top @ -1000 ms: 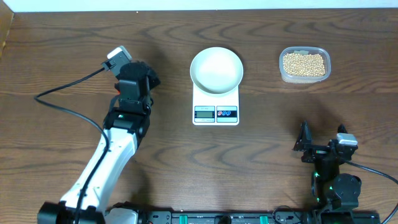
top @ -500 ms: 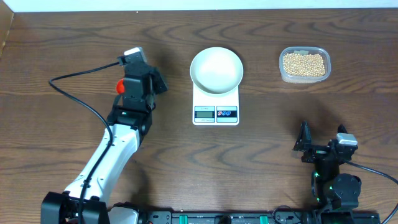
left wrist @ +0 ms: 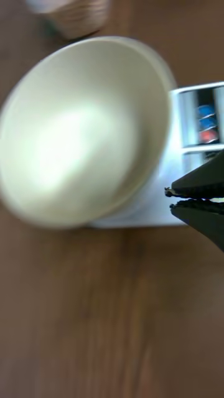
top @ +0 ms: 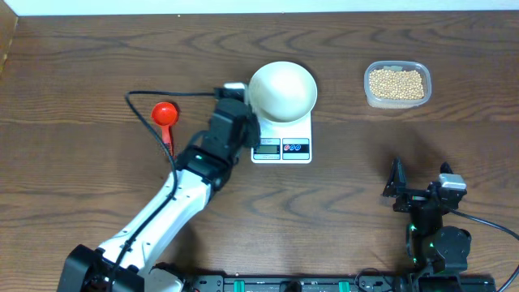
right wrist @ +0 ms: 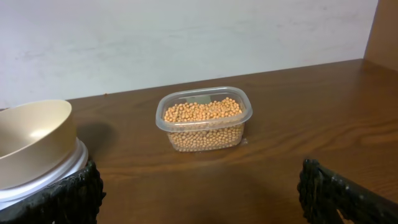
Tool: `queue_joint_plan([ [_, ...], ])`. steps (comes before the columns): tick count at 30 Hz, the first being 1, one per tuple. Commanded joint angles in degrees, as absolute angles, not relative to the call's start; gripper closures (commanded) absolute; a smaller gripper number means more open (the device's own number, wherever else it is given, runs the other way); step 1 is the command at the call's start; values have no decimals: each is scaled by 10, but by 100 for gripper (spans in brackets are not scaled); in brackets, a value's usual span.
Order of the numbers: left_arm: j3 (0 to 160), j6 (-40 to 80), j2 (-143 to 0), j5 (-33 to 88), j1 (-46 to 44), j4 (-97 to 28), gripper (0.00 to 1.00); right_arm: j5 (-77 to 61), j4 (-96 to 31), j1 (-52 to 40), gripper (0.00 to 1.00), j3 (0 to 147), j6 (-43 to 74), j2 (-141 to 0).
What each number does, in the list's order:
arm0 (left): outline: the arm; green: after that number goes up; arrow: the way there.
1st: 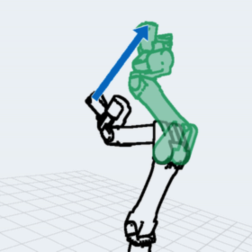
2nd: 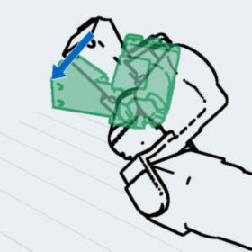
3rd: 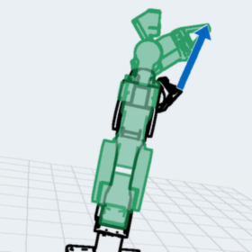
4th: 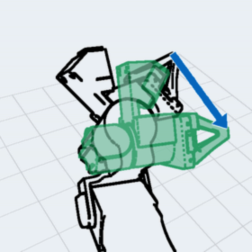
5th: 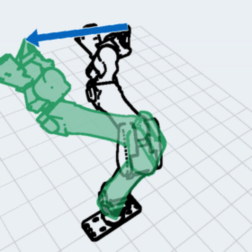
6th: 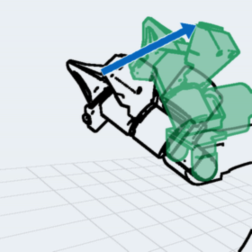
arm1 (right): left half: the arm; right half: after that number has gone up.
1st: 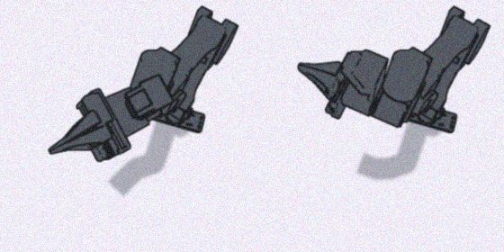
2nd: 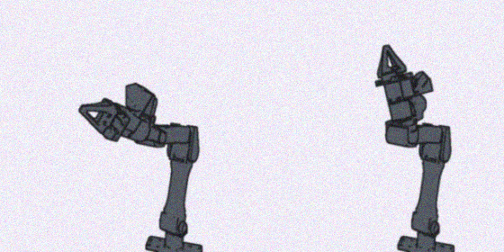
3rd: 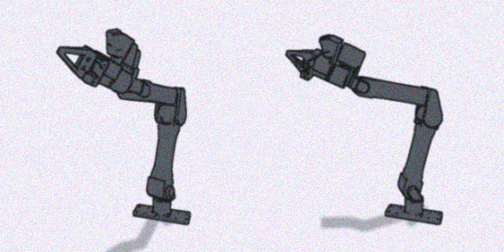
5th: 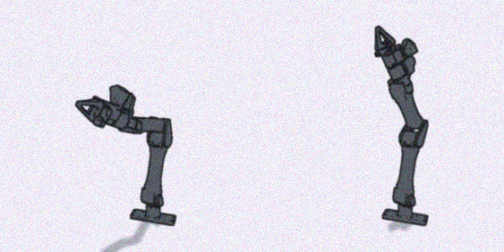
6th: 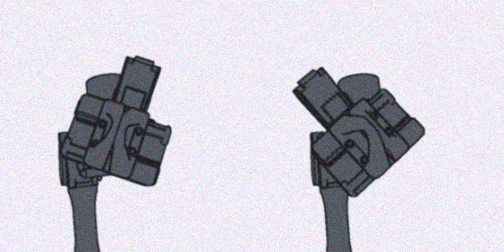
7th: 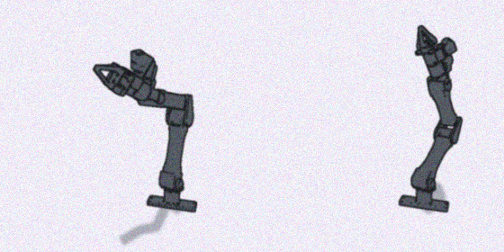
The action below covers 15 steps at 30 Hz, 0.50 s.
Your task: Scoop item into bowl and weigh 50g on scale
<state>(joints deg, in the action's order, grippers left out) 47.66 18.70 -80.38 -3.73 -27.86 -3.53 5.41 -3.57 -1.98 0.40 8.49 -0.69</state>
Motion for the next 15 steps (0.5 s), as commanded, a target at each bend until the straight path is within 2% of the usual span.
queue_joint_plan([
  [1,479,176,-804,-36,-310,-61,92,57,-37,-25,1,3,81,-3],
  [15,479,176,-873,-20,-404,-89,93,57,-37,-25,1,3,81,-3],
])
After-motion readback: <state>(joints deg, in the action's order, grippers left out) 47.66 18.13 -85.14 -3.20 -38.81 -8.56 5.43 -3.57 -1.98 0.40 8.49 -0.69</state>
